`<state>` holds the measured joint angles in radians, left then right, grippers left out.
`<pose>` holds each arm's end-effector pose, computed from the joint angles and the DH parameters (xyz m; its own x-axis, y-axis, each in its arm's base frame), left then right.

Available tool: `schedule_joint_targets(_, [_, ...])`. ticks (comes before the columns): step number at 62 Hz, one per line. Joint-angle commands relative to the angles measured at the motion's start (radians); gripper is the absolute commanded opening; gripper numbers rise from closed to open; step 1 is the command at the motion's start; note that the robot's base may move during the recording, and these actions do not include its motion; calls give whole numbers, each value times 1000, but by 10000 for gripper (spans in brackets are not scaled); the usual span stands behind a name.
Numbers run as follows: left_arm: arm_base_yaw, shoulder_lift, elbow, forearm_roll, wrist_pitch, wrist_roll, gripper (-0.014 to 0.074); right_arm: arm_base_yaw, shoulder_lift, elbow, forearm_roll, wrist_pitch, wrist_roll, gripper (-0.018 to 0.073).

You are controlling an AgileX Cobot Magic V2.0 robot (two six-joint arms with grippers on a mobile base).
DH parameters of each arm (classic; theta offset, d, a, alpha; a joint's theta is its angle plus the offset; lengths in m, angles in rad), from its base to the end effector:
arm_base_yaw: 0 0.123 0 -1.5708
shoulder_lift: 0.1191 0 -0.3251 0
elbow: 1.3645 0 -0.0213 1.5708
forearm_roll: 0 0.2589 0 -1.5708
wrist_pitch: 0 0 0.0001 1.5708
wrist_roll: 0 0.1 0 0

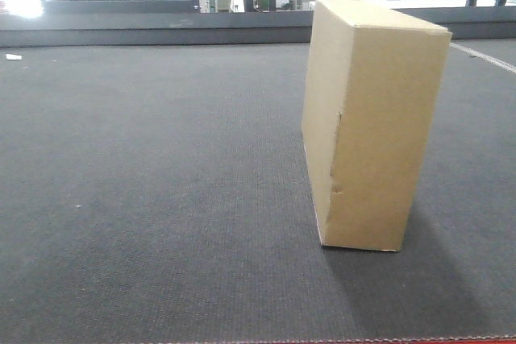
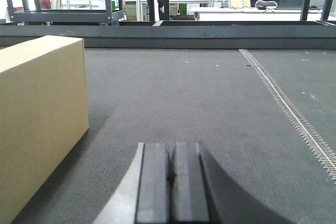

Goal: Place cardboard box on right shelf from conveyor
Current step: 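Move the right gripper toward the upright cardboard box on the conveyor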

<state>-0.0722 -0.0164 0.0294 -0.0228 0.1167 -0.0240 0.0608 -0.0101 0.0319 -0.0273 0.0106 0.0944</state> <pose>0.0330 -0.0027 0.1924 -0.0458 -0.0434 -0.9980 0.0727 0.9963 -0.0467 0.0336 0.0020 0.2019 0.0505 0.0702 -0.9963 -0.0640 0.9957 0.0670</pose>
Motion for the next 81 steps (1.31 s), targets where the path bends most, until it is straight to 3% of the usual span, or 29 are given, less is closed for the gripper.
schedule_joint_targets(1, [-2,-8,10,1,-86,-5,-116,1,-18,-17,2,-86,-7,47])
schedule_joint_targets(23, [-2,-8,10,1,-86,-5,-116,1,-18,-17,2,-86,-7,47])
schedule_joint_targets(38, [-2,-8,10,1,-86,-5,-116,1,-18,-36,2,-156,-7,47])
schedule_joint_targets(56, [-2,-8,10,1,-86,-5,-116,1,46,-300,-1,158,-7,47])
schedule_joint_targets(81, [-2,-8,10,1,-86,-5,-116,1,490,-618,4,565,-7,47])
